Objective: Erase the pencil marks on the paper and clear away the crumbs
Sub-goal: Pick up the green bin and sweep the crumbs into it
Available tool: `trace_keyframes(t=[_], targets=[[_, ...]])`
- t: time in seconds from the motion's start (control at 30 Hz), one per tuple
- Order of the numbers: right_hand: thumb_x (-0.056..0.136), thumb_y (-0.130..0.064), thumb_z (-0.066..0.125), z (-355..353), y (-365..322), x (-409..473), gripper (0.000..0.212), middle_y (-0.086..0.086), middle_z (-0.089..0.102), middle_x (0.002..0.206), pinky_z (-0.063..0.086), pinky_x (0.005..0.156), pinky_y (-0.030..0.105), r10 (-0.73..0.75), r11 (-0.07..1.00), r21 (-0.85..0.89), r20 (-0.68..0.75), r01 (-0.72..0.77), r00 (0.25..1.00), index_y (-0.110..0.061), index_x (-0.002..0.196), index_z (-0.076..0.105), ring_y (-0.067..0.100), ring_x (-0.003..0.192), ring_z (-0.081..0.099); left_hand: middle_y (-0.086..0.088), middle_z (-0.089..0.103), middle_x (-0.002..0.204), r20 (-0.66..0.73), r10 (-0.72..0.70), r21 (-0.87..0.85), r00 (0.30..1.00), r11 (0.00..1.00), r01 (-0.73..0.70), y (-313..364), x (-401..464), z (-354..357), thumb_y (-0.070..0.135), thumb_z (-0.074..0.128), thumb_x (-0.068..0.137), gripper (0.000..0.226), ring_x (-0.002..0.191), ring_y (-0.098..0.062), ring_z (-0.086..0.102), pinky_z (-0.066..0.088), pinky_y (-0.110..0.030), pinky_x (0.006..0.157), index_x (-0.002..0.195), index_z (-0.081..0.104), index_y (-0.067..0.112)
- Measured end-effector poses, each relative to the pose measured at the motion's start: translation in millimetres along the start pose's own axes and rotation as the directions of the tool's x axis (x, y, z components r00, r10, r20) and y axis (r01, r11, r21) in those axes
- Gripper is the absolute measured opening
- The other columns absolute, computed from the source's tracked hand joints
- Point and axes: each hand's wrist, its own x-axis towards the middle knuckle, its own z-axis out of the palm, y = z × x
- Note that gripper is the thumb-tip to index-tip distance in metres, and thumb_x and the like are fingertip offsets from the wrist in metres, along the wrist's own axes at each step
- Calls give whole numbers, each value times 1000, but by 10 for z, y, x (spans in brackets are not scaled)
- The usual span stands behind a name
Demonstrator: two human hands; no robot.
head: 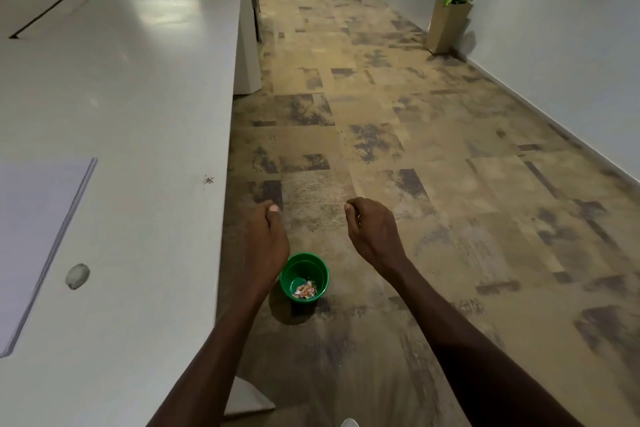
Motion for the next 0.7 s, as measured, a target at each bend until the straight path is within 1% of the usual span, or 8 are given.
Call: trace_keyframes(t=[0.1,0.17,0.27,0.37,0.43,0.5,0.6,0.7], targets=[[103,-27,46,13,38,-44,30,8,69,82,55,75,48,11,1000,2,-7,-11,1000,-8,96,69,26,73,62,1,53,103,7,-13,8,1000,1000,13,-9,-20,38,22,34,106,33,90,-11,48,29,-19,69,123,57,7],[103,-26,48,19,96,-69,29,8,69,81,55,74,47,5,1000,8,-15,-5,1000,-8,95,69,25,72,62,3,51,103,12,-20,21,1000,1000,19,20,-60,76,24,33,106,34,94,-13,49,30,-22,70,125,56,8],[103,-24,49,19,213,-69,27,8,70,82,55,71,46,-9,1000,6,-4,9,1000,-8,96,70,24,72,62,3,53,99,41,-42,41,998,998,41,21,-101,163,29,31,107,32,84,-9,49,31,-21,64,120,56,14],[103,-22,51,21,320,-22,26,10,71,84,54,69,44,-26,999,22,10,26,1000,-7,99,71,25,74,63,8,47,80,47,-55,49,997,997,52,-29,-118,264,28,32,107,23,70,-3,43,32,-6,57,102,52,19],[103,-20,51,16,411,4,25,11,72,86,54,68,42,-46,998,42,29,44,999,-6,100,71,25,74,63,13,42,74,16,-94,26,995,995,94,-72,-110,378,26,34,106,21,67,-1,41,30,-3,54,93,49,20],[103,-21,51,11,530,54,24,11,72,87,53,67,40,-62,997,53,61,59,996,-6,100,70,24,75,63,11,44,73,-19,-161,4,987,987,161,-193,-57,541,24,36,105,23,66,0,41,29,-8,55,86,49,19],[103,-22,49,53,713,103,26,10,70,86,52,67,39,-83,996,40,92,80,992,-7,99,70,25,74,62,-11,59,78,-47,-231,-37,972,973,229,-514,66,708,24,40,103,35,74,-25,53,41,-36,67,84,59,2],[103,-22,48,168,951,165,26,10,71,86,53,68,40,-80,996,35,110,77,991,-7,99,70,26,74,63,-16,60,76,-48,-301,-30,952,954,300,-883,176,916,27,40,103,40,73,-29,55,44,-42,69,80,59,0]])
